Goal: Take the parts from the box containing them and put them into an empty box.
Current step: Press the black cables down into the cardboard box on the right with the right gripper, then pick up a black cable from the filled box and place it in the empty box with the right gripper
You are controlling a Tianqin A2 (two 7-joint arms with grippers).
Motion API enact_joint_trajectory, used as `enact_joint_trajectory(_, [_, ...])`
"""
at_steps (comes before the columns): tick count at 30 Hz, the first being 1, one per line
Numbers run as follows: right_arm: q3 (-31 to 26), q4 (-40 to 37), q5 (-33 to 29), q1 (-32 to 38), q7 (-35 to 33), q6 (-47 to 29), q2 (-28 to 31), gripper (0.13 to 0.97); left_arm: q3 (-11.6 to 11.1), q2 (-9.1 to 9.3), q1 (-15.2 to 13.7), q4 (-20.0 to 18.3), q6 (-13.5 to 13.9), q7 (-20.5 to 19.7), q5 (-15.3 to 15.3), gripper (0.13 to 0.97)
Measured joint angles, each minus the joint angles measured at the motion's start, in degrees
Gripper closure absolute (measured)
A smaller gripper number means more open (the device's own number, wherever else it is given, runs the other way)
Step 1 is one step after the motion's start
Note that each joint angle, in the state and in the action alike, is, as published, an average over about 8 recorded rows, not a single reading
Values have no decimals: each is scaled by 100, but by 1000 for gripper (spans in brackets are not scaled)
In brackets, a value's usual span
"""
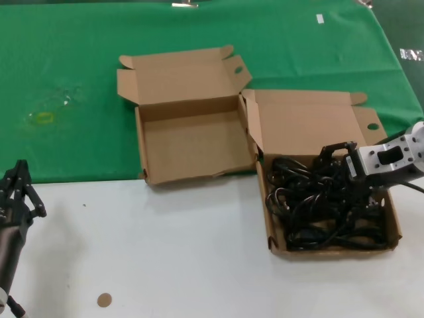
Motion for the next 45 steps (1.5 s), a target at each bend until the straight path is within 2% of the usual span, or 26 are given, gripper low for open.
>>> enact_joint_trajectory(7, [12,-63,-52,13,-11,22,-26,536,0,0,0,0,0,0,0,945])
enact_joint_trajectory(11, [21,-71,-65,10,-15,22,-30,536,0,0,0,0,0,-2,0,945])
enact_joint_trajectory(19, [41,-17,-67,2,28,-33,-3,742,0,0,0,0,0,-4,1,945])
enact_joint_trajectory(28, [105,131,-12,161,244,-252,70,864,0,0,0,0,0,-2,2,945])
enact_joint_trajectory(36, [158,231,-5,579,513,-352,-99,868,0,0,0,0,0,-2,2,945])
enact_joint_trajectory(45, [46,78,-198,1053,729,41,-861,872,0,0,0,0,0,-2,1,945])
